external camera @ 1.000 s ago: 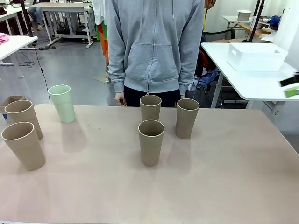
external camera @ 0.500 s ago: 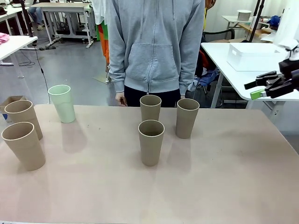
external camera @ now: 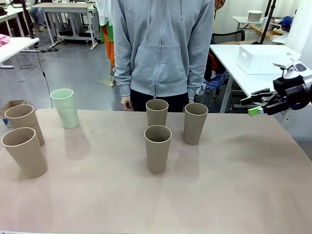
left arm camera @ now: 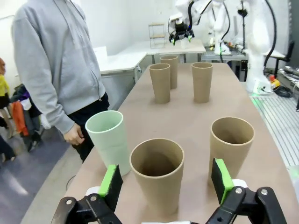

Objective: Stack the cups and store them in the basket.
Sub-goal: Pick up two Reusable plastic cups , one in each hand.

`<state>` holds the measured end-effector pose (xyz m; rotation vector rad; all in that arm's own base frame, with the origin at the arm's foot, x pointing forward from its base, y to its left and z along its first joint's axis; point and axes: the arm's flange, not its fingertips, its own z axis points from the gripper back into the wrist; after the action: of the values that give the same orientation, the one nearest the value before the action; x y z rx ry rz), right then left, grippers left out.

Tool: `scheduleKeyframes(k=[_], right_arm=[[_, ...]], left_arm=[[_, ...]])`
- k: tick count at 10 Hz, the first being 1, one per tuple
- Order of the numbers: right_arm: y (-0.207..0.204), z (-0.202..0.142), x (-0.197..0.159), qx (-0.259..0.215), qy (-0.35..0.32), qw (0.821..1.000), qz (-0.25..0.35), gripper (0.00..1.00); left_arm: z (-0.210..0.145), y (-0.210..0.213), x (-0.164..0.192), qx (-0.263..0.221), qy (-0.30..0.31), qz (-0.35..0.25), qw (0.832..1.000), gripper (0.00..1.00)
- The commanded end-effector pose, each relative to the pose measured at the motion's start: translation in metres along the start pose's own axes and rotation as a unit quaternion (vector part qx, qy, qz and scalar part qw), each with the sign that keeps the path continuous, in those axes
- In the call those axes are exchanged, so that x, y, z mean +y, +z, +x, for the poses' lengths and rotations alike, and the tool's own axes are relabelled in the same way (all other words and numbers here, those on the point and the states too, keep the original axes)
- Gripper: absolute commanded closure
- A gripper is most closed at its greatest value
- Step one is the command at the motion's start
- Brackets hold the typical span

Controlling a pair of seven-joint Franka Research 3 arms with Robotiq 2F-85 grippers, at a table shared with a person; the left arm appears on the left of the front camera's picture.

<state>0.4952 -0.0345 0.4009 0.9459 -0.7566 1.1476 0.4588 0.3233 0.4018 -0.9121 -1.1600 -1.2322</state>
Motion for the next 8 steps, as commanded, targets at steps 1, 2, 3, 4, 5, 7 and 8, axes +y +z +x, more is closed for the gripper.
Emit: scheduleKeyframes(k=[1, 2, 3, 4, 5, 7, 8], right_arm=[[0.012, 0.003, 0.004, 0.003, -0.005, 1.0, -0.008, 0.0], [0.012, 0.003, 0.004, 0.003, -0.005, 1.0, -0.008, 0.0], [0.012, 0.003, 0.004, 0.003, -0.005, 1.0, -0.008, 0.0], [0.008, -0.002, 0.0, -0.001, -0.002, 1.0, -0.007, 0.0], [-0.008, -0.002, -0.025, -0.04, 0.028, 0.998, 0.026, 0.0], [-0.036, -0.006, -0.07, -0.085, 0.062, 0.993, 0.053, 0.0], [-0.053, -0.011, -0.094, -0.095, 0.072, 0.99, 0.073, 0.0]], left_arm=[[0.013, 0.005, -0.012, 0.015, 0.0, 0.007, 1.0, 0.0], [0.013, 0.005, -0.012, 0.015, 0.0, 0.007, 1.0, 0.0], [0.013, 0.005, -0.012, 0.015, 0.0, 0.007, 1.0, 0.0], [0.007, 0.006, -0.004, 0.007, -0.002, 0.003, 1.0, 0.0], [-0.004, 0.005, 0.016, 0.005, 0.006, -0.011, 1.0, 0.0], [-0.034, 0.006, 0.026, -0.008, 0.022, -0.035, 0.999, 0.0], [-0.049, 0.01, 0.028, -0.014, 0.019, -0.036, 0.999, 0.0]])
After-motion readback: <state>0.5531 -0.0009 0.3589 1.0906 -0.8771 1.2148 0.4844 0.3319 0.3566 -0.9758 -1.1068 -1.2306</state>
